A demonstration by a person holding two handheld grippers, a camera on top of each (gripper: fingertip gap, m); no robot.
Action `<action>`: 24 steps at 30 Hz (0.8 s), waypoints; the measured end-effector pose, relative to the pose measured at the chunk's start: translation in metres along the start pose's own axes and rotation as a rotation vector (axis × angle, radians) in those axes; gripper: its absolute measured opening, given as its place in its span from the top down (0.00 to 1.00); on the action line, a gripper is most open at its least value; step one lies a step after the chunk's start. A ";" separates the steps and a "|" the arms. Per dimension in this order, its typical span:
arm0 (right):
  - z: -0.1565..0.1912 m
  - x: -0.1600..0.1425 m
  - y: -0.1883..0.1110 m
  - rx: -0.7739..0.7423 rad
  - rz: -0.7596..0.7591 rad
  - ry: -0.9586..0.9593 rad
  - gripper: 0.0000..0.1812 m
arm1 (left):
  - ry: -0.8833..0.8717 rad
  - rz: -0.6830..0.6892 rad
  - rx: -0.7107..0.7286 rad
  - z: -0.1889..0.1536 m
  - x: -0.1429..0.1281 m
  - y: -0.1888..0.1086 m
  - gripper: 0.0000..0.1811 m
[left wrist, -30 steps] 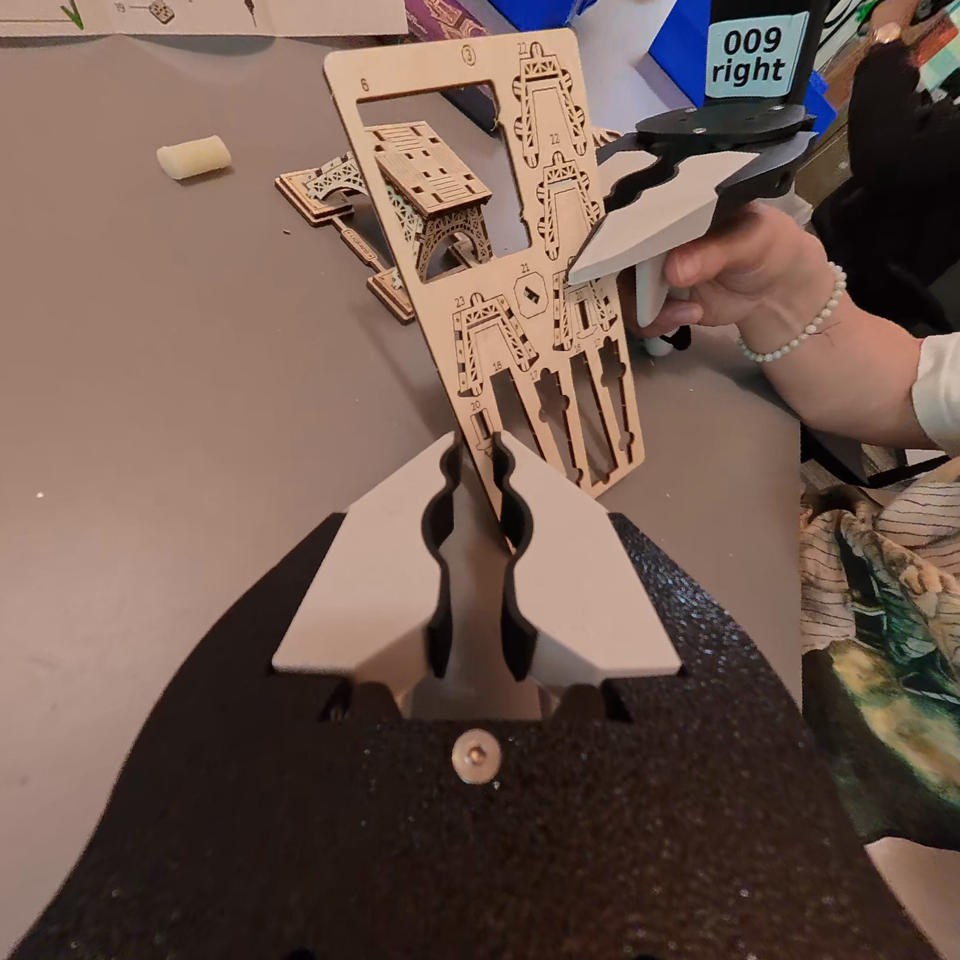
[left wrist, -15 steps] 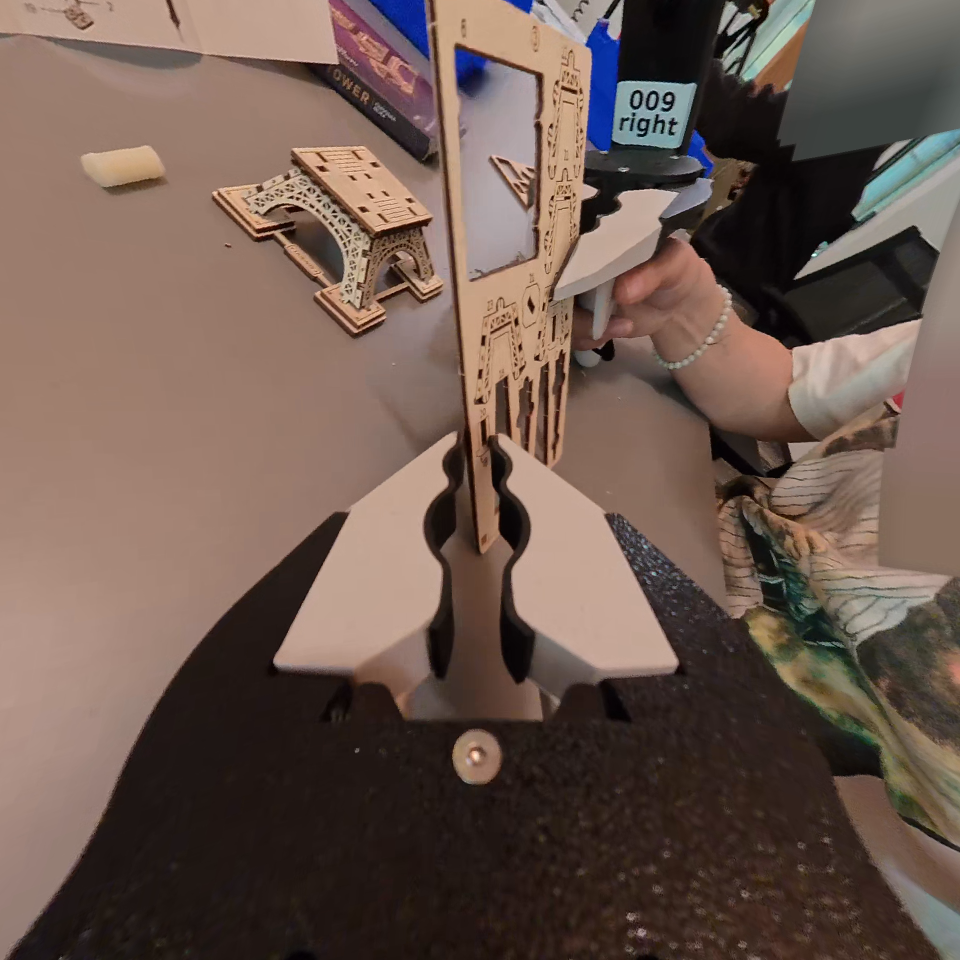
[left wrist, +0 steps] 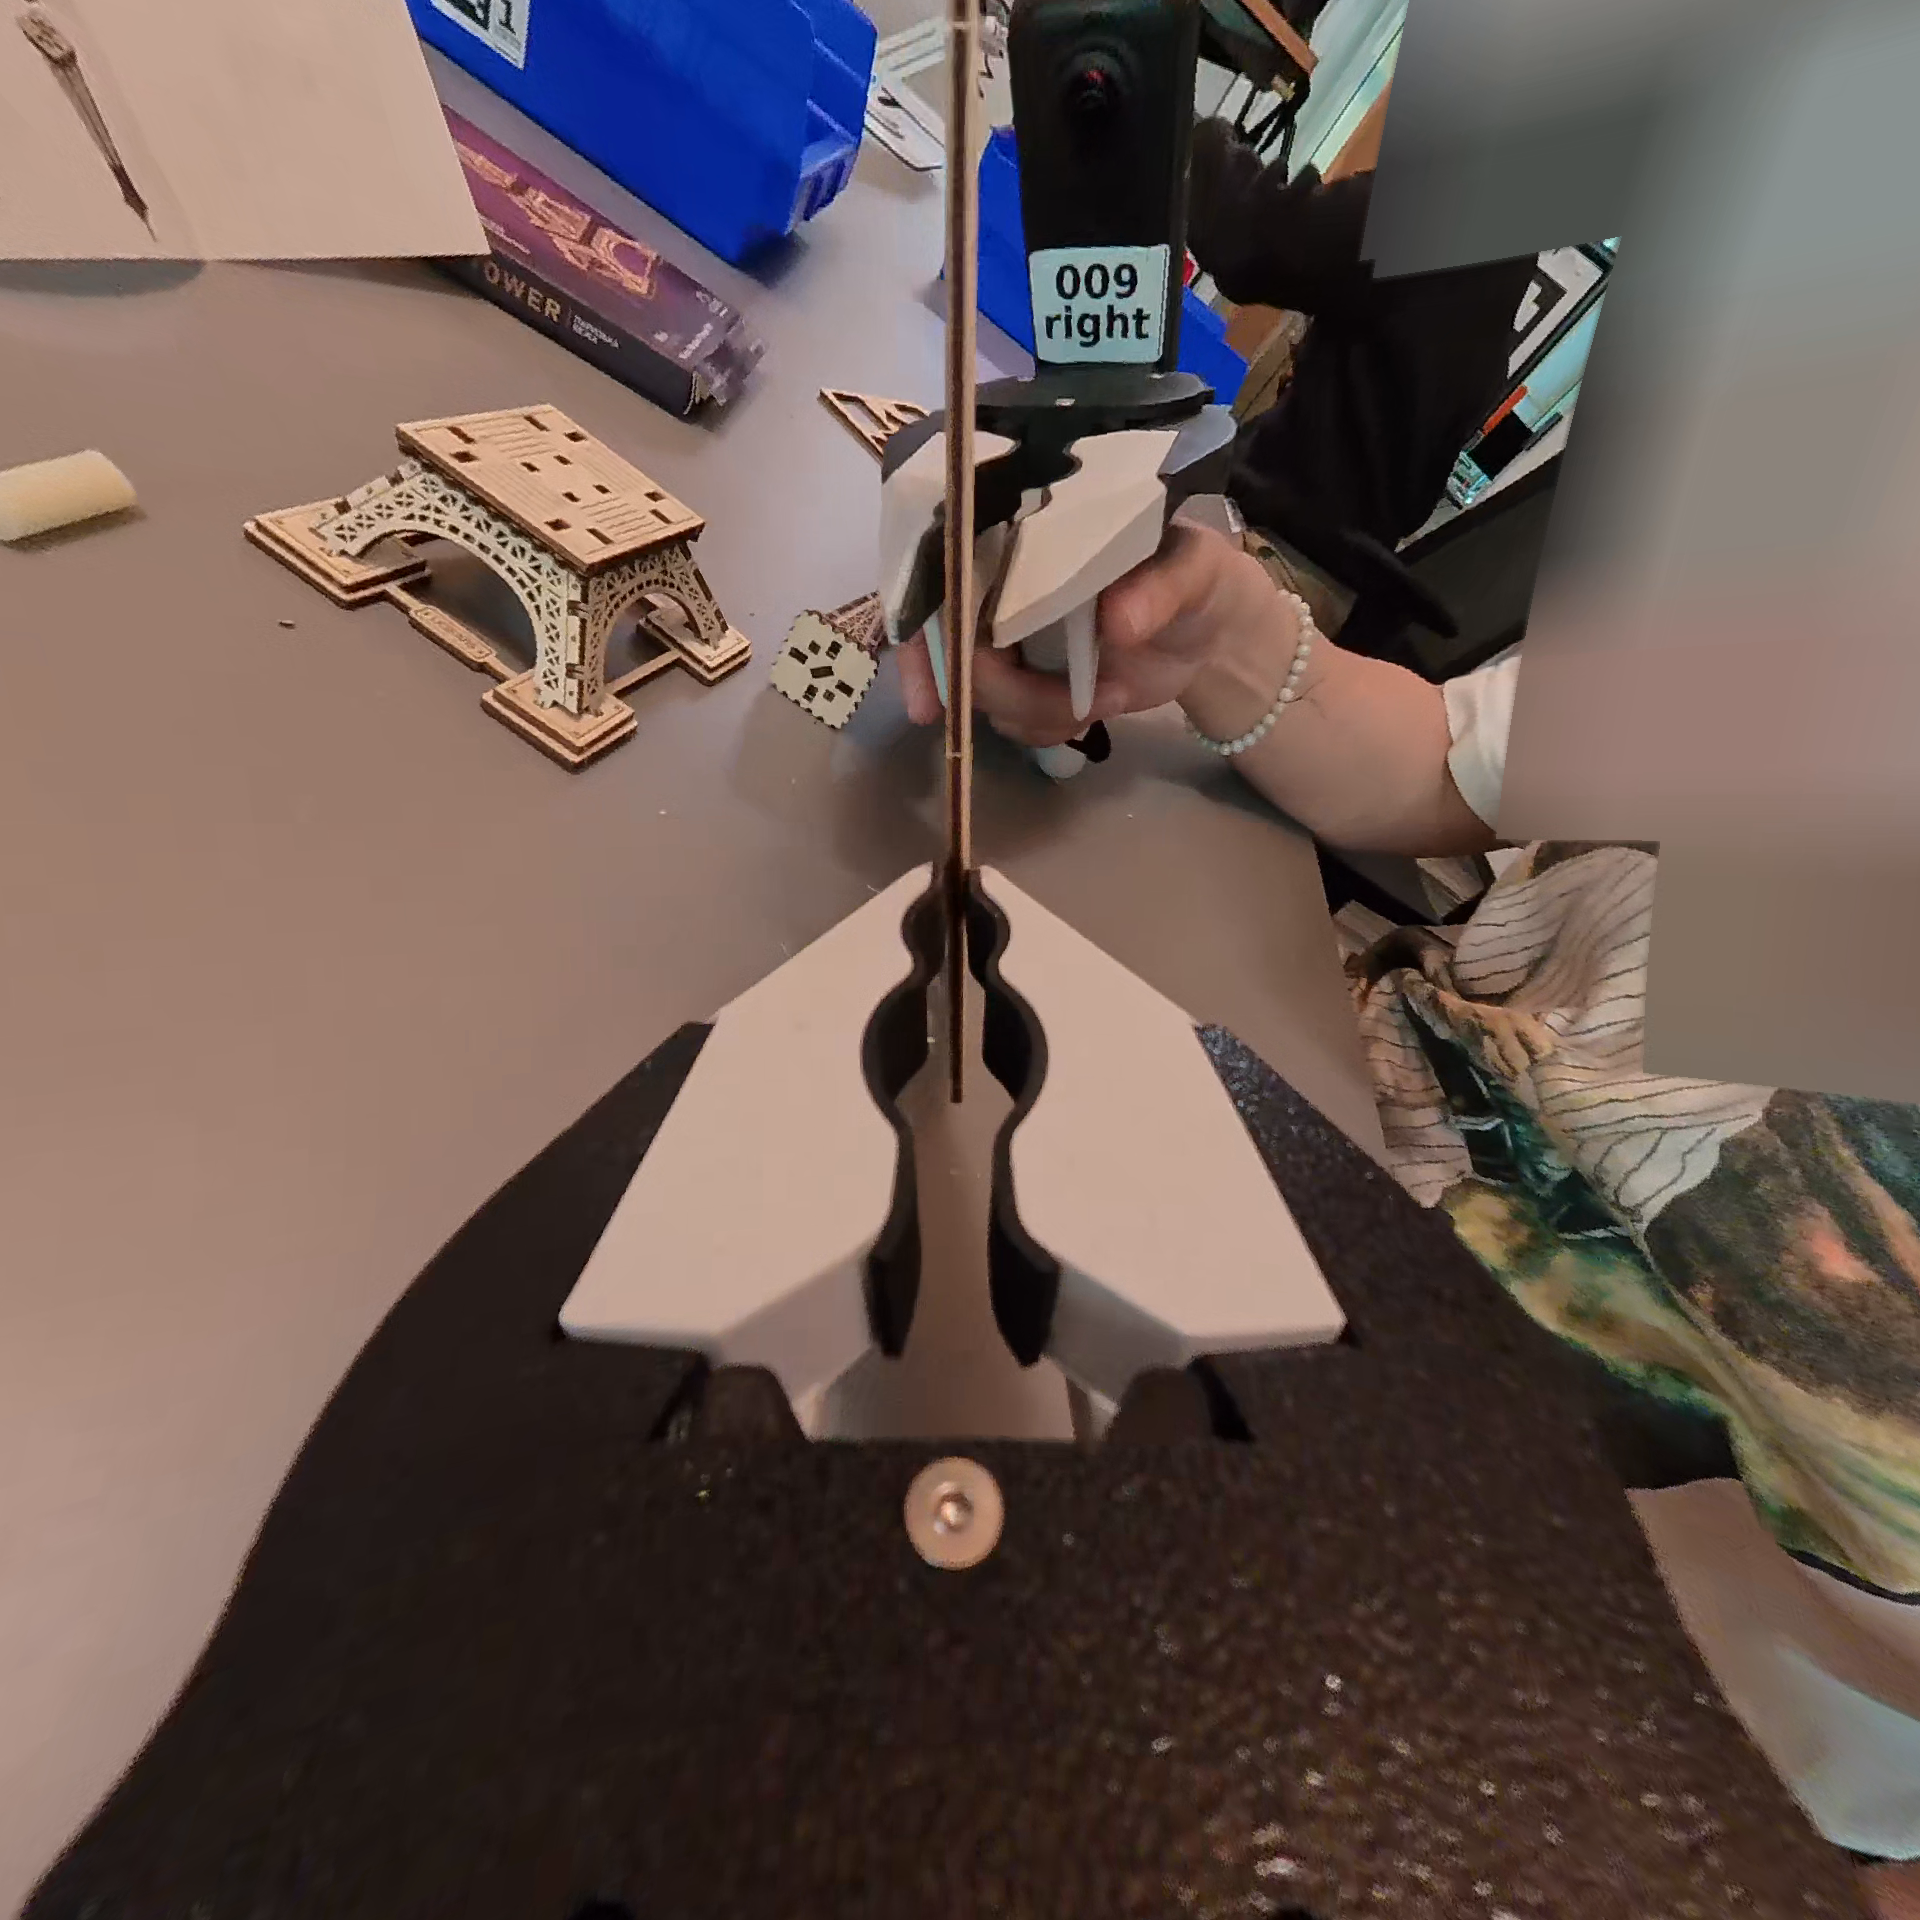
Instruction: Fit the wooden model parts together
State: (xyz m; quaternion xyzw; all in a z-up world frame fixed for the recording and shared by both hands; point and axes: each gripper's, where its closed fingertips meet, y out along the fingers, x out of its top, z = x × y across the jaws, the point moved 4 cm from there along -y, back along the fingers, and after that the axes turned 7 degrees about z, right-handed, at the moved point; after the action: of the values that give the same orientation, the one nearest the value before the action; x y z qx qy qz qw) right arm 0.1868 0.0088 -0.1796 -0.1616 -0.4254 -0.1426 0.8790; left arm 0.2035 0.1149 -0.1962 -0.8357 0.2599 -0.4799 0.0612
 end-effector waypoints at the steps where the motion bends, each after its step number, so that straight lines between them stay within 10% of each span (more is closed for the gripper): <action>1: 0.000 0.000 0.000 0.000 0.001 0.004 0.92 | 0.000 0.003 -0.008 -0.001 0.000 0.001 1.00; 9: 0.013 -0.006 0.006 0.037 0.051 -0.088 0.99 | 0.007 -0.003 -0.039 -0.005 0.002 0.005 0.99; 19: 0.011 -0.009 0.008 0.046 0.091 -0.066 0.82 | -0.010 -0.102 -0.042 -0.002 0.010 -0.004 1.00; 24: 0.007 -0.005 0.007 0.019 0.049 -0.039 0.99 | 0.005 -0.073 0.019 0.001 0.011 0.003 0.99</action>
State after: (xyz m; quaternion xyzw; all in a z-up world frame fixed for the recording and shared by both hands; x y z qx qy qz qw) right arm 0.1811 0.0185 -0.1806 -0.1662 -0.4397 -0.1138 0.8753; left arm 0.2075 0.1066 -0.1899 -0.8429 0.2249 -0.4861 0.0509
